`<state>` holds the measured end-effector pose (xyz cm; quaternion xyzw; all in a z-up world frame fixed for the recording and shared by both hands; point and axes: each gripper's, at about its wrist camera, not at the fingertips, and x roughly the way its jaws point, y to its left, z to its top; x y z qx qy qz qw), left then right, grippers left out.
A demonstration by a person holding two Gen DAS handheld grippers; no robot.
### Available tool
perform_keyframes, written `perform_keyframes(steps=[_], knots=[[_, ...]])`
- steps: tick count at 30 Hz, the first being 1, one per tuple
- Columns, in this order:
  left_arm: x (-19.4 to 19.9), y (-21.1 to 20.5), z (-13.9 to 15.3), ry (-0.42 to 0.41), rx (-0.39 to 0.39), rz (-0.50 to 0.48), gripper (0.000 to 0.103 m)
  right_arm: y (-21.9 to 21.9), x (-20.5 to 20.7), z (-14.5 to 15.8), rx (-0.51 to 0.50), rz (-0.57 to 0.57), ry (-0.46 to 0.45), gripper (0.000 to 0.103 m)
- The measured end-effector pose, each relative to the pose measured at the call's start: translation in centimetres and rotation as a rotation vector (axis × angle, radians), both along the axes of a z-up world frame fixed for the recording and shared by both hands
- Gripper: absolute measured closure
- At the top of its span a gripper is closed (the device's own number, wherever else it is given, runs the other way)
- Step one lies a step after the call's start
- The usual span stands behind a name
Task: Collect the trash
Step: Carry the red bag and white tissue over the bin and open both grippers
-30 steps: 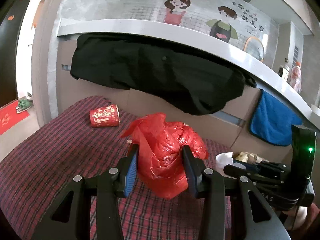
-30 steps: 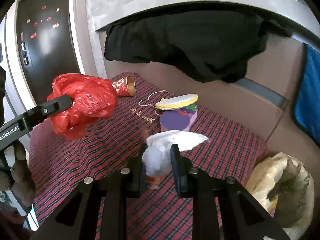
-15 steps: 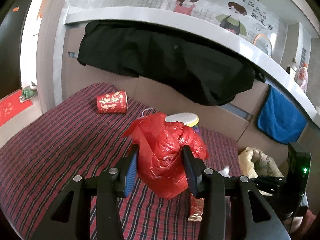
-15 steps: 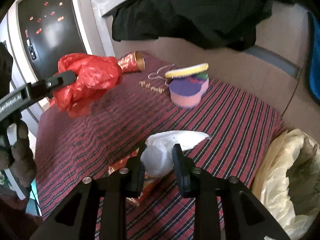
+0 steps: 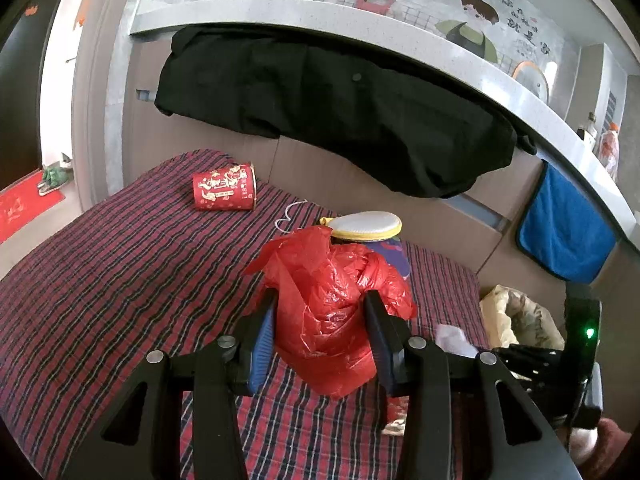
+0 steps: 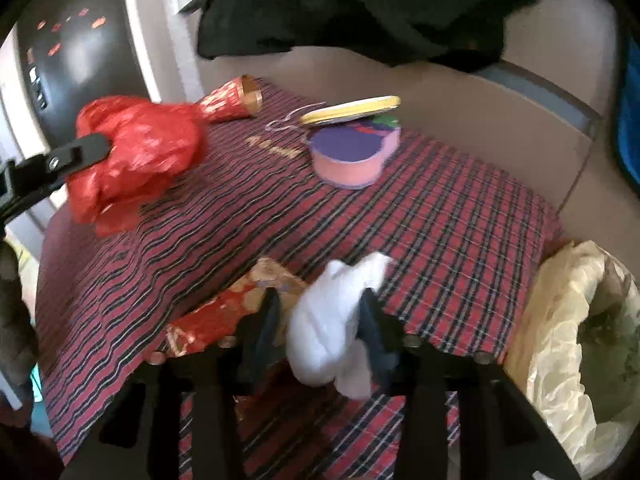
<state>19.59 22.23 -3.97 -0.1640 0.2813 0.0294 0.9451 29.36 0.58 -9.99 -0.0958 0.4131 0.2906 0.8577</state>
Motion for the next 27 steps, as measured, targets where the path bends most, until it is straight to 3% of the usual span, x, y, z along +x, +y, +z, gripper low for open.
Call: perform_keyframes(steps=[5,11,19,27], knots=[[-0.2,-2.1,1.8,-0.040,0.042,-0.028,0.059,-1.2,-0.4,1.7,0.013,-0.008,-0.036,0.088],[-0.1,-6.5,5.5,-0.135,0.113,-0.066,0.059,-3.6,-1.9,6.8,0.105,-0.014,-0.145,0.090],[1.3,-12.7,11.2,-0.238,0.175,-0.108,0.059,-9.6,-2.6,14.5,0.207,-0.069,-0.271,0.090],[2.6,-19.7,14.4,-0.344,0.234,-0.146,0.059,-16.3,-3.4,19.5,0.196,-0.163,-0.383,0.090]])
